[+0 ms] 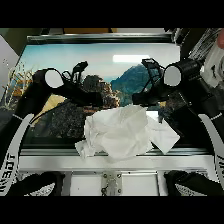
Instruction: Fold the clothes and pants, and hang the long-sleeved shirts on hangers.
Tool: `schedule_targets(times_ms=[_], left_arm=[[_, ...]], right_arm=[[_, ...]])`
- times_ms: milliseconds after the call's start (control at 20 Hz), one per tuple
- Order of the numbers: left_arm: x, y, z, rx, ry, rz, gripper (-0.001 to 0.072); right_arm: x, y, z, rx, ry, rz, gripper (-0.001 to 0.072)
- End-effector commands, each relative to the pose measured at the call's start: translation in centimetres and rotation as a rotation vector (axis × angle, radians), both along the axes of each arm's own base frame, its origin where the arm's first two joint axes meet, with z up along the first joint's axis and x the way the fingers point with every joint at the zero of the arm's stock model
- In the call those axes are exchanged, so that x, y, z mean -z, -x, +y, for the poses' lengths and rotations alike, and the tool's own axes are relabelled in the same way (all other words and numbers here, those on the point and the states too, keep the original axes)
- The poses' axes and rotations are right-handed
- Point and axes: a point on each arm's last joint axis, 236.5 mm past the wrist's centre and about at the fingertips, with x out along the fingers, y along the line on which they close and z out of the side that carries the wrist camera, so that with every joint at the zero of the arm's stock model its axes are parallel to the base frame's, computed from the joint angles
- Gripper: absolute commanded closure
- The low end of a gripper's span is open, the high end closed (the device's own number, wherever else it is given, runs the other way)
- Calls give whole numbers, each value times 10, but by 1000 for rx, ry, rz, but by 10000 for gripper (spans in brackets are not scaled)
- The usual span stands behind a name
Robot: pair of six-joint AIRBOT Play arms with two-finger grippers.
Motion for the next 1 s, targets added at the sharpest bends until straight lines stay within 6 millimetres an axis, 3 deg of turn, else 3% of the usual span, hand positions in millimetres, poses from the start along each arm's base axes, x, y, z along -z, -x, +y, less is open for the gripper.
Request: schedule_targets(times_ms=[0,200,550,750,950], left_arm=[[2,19,-44,72,17,-33,106],[33,50,-80,102,-14,-41,106],[59,43,-92,80,-134,-178,106],[88,29,-75,34,-231,-157,106],[94,12,-41,-12,-326,-154,109]], right_arm=[[0,-3,4,14,-12,-11,702],[-1,-4,4,15,-14,-14,701],[-1,-4,5,18,-15,-14,701],[-1,-3,5,16,-15,-13,701],[-1,-3,5,16,-15,-14,701]])
